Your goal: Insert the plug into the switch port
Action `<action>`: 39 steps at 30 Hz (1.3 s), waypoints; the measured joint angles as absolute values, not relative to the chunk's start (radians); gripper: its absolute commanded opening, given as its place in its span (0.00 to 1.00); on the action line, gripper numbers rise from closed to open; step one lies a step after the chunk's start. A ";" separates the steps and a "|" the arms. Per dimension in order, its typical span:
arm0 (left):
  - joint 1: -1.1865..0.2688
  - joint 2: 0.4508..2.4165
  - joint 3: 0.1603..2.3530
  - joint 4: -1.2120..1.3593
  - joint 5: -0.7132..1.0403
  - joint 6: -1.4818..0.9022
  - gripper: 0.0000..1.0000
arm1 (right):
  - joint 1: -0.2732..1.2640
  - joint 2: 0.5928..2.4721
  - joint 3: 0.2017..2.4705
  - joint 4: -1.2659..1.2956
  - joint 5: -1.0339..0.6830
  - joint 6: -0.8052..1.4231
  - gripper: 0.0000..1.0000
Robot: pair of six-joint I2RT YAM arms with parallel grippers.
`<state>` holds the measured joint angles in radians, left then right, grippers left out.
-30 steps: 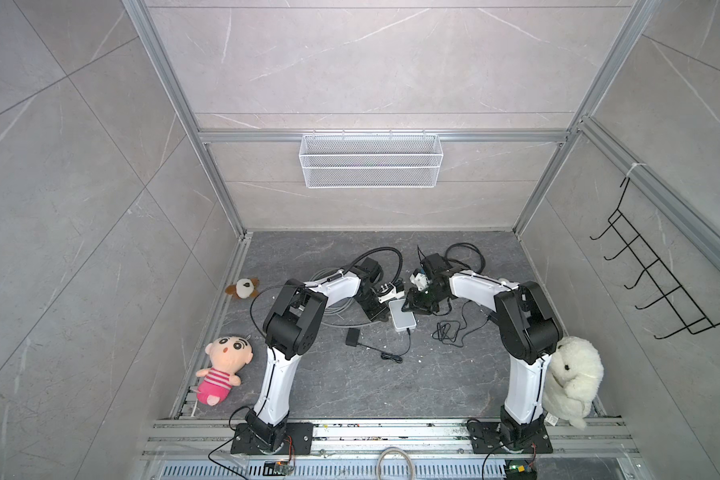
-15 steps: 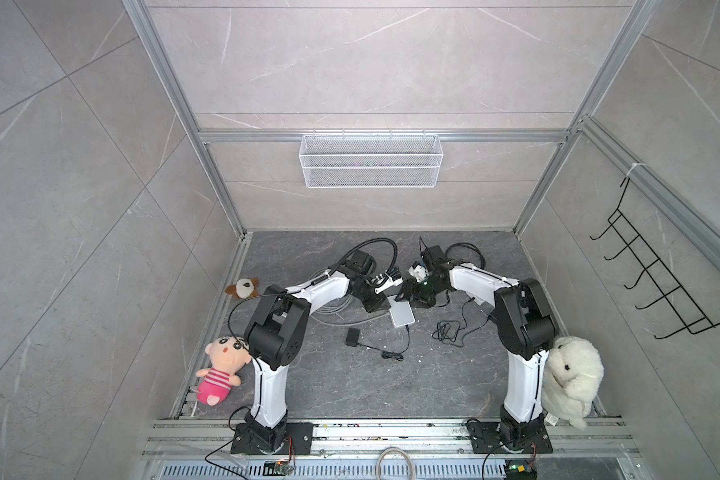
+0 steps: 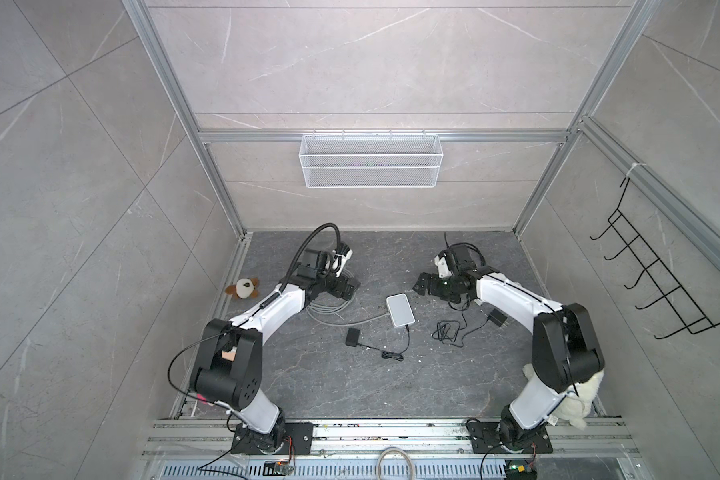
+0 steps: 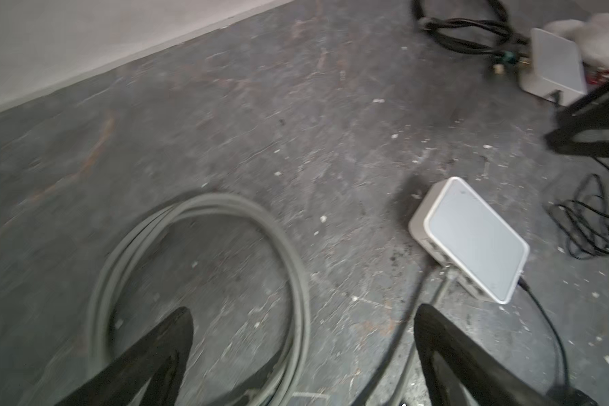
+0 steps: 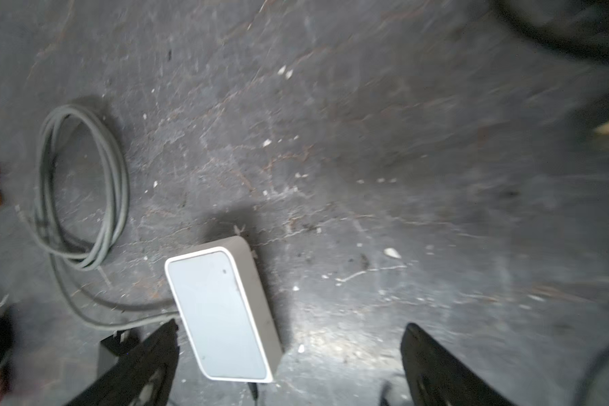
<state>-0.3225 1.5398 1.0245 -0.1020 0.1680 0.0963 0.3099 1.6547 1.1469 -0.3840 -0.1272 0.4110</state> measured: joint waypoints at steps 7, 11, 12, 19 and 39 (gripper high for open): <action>-0.052 1.353 0.796 0.011 0.015 -0.039 1.00 | 0.309 1.372 0.847 -0.191 0.285 0.316 0.99; 0.063 1.335 0.647 0.113 -0.020 -0.061 1.00 | 0.309 1.353 0.768 -0.139 0.461 0.256 0.99; 0.076 1.336 0.607 0.140 -0.022 -0.062 1.00 | 0.309 1.365 0.765 -0.133 0.502 0.249 0.99; 0.090 1.420 0.472 0.380 -0.017 -0.059 1.00 | 0.309 1.368 0.570 0.115 0.602 0.205 0.99; 0.101 1.474 0.364 0.742 0.000 -0.054 1.00 | 0.178 1.317 0.704 0.187 0.456 0.152 0.99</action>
